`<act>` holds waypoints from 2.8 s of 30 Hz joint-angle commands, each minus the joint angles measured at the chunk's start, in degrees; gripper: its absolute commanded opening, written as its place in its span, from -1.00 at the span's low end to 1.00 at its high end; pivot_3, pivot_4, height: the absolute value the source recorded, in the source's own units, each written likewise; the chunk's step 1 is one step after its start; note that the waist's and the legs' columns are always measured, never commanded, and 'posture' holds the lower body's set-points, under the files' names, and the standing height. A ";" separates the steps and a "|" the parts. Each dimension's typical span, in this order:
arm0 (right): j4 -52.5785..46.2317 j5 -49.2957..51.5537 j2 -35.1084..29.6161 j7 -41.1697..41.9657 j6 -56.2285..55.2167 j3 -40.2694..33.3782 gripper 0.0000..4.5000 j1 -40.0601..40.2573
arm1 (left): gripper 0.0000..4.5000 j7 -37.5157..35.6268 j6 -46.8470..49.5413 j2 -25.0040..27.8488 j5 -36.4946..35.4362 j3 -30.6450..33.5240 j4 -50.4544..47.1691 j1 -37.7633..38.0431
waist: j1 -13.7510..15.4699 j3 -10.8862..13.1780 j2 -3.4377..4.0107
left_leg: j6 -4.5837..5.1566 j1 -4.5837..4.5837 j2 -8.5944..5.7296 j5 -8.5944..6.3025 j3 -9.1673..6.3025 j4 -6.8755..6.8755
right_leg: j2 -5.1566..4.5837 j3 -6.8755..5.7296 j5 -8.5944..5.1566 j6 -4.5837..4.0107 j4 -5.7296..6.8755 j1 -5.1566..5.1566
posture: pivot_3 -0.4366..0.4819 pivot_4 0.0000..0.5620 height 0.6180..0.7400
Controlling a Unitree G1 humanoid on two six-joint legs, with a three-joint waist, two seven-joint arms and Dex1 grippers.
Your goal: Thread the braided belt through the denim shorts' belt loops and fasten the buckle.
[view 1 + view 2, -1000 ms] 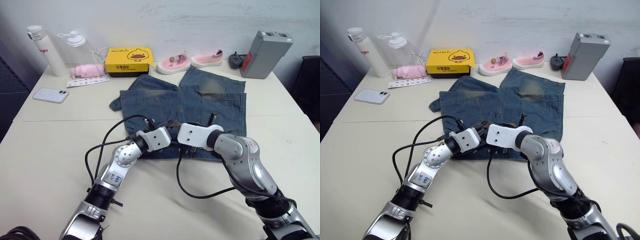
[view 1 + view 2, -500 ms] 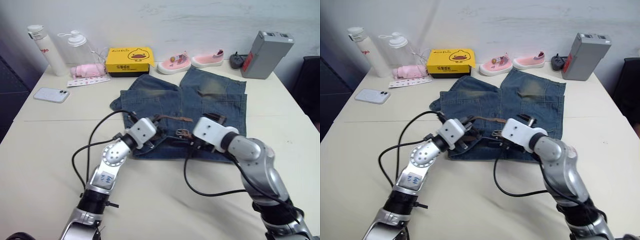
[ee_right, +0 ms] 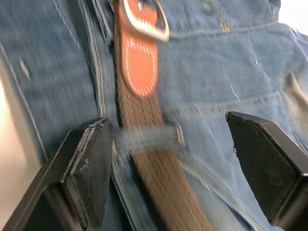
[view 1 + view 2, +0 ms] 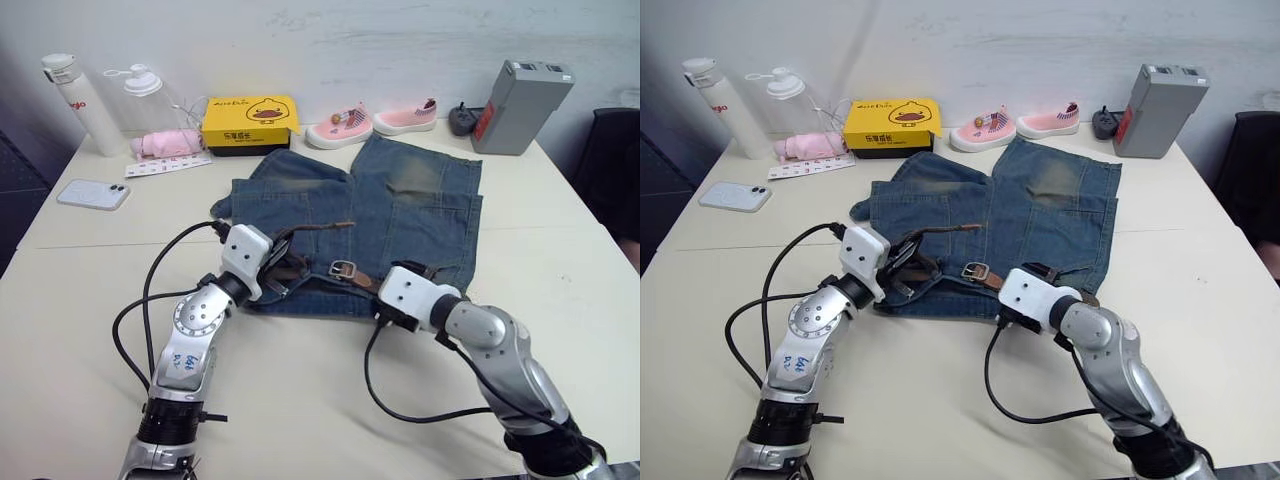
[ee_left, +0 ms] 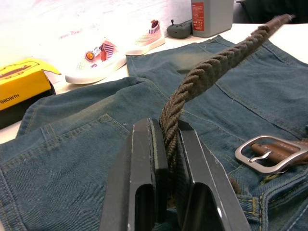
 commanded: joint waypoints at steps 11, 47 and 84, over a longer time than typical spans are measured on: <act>6.46 0.46 6.69 -9.16 -0.31 1.00 0.67 -1.77 | -1.00 1.13 2.08 -1.09 -1.95 0.74 -4.85 -1.60 | -0.19 -0.01 0.00 | 0.00 0.01 0.01 0.00 -0.01 -0.02 | 0.01 0.00 0.00 0.00 0.01 0.00 | -0.05 -0.47 0.06; -2.63 5.90 14.65 -16.26 17.56 -2.16 -0.99 -7.41 | -1.00 6.02 21.99 -2.54 -1.89 -0.98 -3.23 2.67 | -0.44 -0.03 -0.01 | -0.03 -0.11 -0.02 0.01 -0.01 -0.16 | -0.08 0.10 0.00 -0.01 0.33 -0.53 | -0.05 -0.47 0.06; -3.37 7.76 11.66 -15.29 19.85 3.56 -0.99 -8.11 | -1.00 3.92 21.20 -10.93 -2.41 -9.41 4.11 -6.79 | 0.77 -0.06 -0.06 | -0.02 -0.16 -0.08 0.01 0.19 -0.15 | -0.13 0.09 0.00 -0.01 0.21 -0.54 | -0.05 -0.47 0.06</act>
